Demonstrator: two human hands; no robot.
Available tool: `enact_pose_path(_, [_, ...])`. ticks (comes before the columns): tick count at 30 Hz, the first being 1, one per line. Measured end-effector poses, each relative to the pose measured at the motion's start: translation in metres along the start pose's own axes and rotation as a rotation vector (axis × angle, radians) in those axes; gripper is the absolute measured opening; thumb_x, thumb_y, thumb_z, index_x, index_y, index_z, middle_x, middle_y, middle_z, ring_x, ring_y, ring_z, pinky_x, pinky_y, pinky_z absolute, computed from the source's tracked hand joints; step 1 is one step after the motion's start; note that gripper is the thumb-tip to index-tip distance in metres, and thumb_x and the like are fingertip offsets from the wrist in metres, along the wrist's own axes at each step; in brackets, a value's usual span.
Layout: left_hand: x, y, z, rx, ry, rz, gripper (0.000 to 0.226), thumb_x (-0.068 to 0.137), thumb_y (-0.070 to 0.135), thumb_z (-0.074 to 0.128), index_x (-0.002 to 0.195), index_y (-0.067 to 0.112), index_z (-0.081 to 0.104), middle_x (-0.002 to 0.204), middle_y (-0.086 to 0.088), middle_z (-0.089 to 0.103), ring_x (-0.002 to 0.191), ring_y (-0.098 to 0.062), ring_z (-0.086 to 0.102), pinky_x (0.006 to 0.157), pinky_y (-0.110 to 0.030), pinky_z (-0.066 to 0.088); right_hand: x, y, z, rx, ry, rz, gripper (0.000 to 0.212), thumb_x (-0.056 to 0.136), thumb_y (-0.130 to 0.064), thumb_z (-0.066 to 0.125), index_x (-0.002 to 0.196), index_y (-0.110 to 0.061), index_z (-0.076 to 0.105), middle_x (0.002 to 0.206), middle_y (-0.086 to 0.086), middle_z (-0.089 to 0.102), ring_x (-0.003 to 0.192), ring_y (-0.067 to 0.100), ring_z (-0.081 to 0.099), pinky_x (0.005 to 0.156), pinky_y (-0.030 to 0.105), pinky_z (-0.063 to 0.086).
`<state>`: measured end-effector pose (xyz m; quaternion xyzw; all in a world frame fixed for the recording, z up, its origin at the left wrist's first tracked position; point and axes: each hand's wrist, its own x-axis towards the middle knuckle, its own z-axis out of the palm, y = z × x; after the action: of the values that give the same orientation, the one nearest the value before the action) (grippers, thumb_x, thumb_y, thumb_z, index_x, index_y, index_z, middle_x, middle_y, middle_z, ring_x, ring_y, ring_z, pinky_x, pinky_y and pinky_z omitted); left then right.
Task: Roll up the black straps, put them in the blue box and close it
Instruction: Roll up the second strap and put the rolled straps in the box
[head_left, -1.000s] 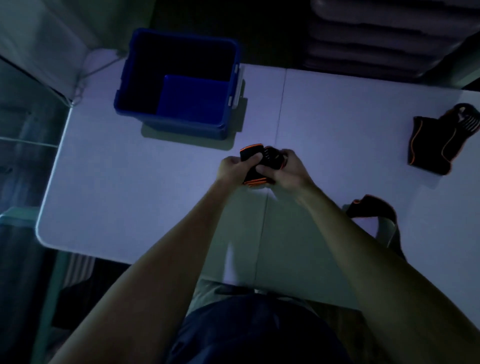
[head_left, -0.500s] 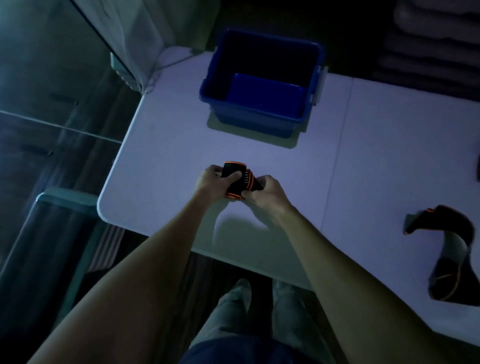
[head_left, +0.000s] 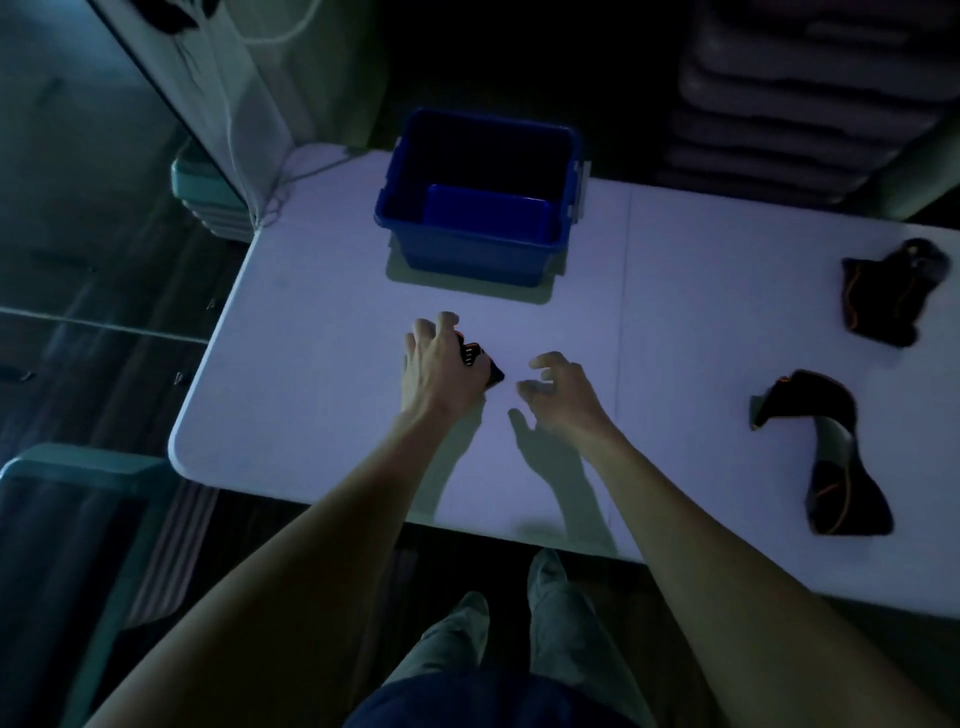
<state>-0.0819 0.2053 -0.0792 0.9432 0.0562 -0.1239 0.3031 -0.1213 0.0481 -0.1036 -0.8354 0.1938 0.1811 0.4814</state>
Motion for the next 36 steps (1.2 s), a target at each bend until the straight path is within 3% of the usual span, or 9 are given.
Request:
enact_pose_path(6, [-0.029, 0.067, 0.039, -0.068, -0.179, 0.338, 0.028, 0.087, 0.025, 0.062, 0.113, 0.015, 0.061, 0.112, -0.006, 0.058, 0.104, -0.024, 0.056, 0.084, -0.036, 0.048, -0.052, 0.048, -0.073, 0.059, 0.216, -0.015, 0.021, 0.092, -0.023, 0.061, 0.112, -0.017, 0.062, 0.115, 0.007, 0.063, 0.091, 0.021, 0.070, 0.082, 0.037, 0.058])
enact_pose_path(9, [-0.041, 0.106, 0.068, -0.107, -0.355, 0.426, 0.015, 0.087, 0.020, 0.064, 0.100, 0.013, 0.066, 0.101, -0.005, 0.066, 0.071, -0.006, 0.062, 0.063, -0.012, 0.044, -0.083, 0.083, -0.122, 0.024, 0.447, -0.028, 0.016, 0.093, -0.013, 0.059, 0.106, -0.011, 0.067, 0.103, 0.005, 0.069, 0.084, 0.013, 0.064, 0.067, 0.016, 0.048])
enact_pose_path(11, [-0.048, 0.132, 0.087, -0.108, -0.441, 0.436, 0.012, 0.087, 0.020, 0.065, 0.097, 0.013, 0.067, 0.095, -0.003, 0.069, 0.062, 0.004, 0.057, 0.055, -0.002, 0.040, -0.098, 0.114, -0.155, -0.047, 0.581, -0.014, 0.016, 0.093, -0.011, 0.057, 0.105, -0.007, 0.067, 0.100, 0.007, 0.068, 0.086, 0.014, 0.061, 0.072, 0.017, 0.043])
enact_pose_path(14, [-0.056, 0.170, 0.115, -0.079, -0.519, 0.427, 0.017, 0.087, 0.023, 0.066, 0.101, 0.013, 0.067, 0.087, -0.002, 0.068, 0.064, 0.000, 0.058, 0.057, -0.005, 0.044, -0.111, 0.163, -0.196, -0.145, 0.711, 0.105, 0.022, 0.088, -0.022, 0.057, 0.108, -0.012, 0.060, 0.103, 0.009, 0.060, 0.097, 0.027, 0.062, 0.083, 0.042, 0.053])
enact_pose_path(18, [-0.056, 0.218, 0.152, 0.014, -0.543, 0.425, 0.033, 0.084, 0.030, 0.067, 0.114, 0.019, 0.057, 0.112, -0.007, 0.060, 0.095, -0.023, 0.060, 0.085, -0.039, 0.055, -0.116, 0.207, -0.229, -0.160, 0.607, 0.510, 0.062, 0.082, -0.039, 0.069, 0.128, -0.010, 0.039, 0.130, 0.017, 0.038, 0.124, 0.037, 0.035, 0.096, 0.051, 0.045])
enact_pose_path(22, [-0.058, 0.266, 0.194, 0.182, -0.470, 0.512, 0.049, 0.087, 0.024, 0.060, 0.133, 0.023, 0.042, 0.131, -0.010, 0.043, 0.119, -0.028, 0.047, 0.083, -0.042, 0.049, -0.103, 0.235, -0.248, -0.164, 0.411, 0.594, 0.089, 0.070, -0.053, 0.076, 0.132, -0.008, 0.030, 0.136, 0.016, 0.035, 0.129, 0.036, 0.032, 0.101, 0.051, 0.043])
enact_pose_path(27, [-0.054, 0.297, 0.235, 0.395, -0.417, 0.528, 0.061, 0.091, 0.024, 0.060, 0.145, 0.030, 0.034, 0.141, -0.013, 0.034, 0.128, -0.033, 0.038, 0.094, -0.046, 0.047, -0.079, 0.251, -0.285, -0.030, 0.297, 0.409, 0.062, 0.059, -0.040, 0.081, 0.102, -0.016, 0.044, 0.103, 0.003, 0.059, 0.099, 0.025, 0.060, 0.077, 0.040, 0.055])
enact_pose_path(32, [-0.041, 0.298, 0.240, 0.390, -0.355, 0.419, 0.022, 0.095, 0.025, 0.053, 0.113, 0.022, 0.066, 0.118, -0.012, 0.058, 0.115, -0.033, 0.052, 0.093, -0.043, 0.044, -0.051, 0.244, -0.323, 0.056, 0.270, 0.198, 0.039, 0.071, -0.011, 0.078, 0.105, -0.015, 0.059, 0.094, 0.001, 0.066, 0.080, 0.013, 0.062, 0.060, 0.013, 0.042])
enact_pose_path(36, [-0.028, 0.284, 0.233, 0.289, -0.280, 0.414, 0.019, 0.091, 0.016, 0.054, 0.107, 0.019, 0.064, 0.113, -0.012, 0.060, 0.108, -0.036, 0.057, 0.087, -0.045, 0.049, -0.031, 0.224, -0.345, 0.380, 0.258, 0.144, 0.017, 0.077, -0.010, 0.079, 0.093, -0.009, 0.071, 0.078, 0.005, 0.071, 0.061, 0.005, 0.066, 0.058, 0.018, 0.050])
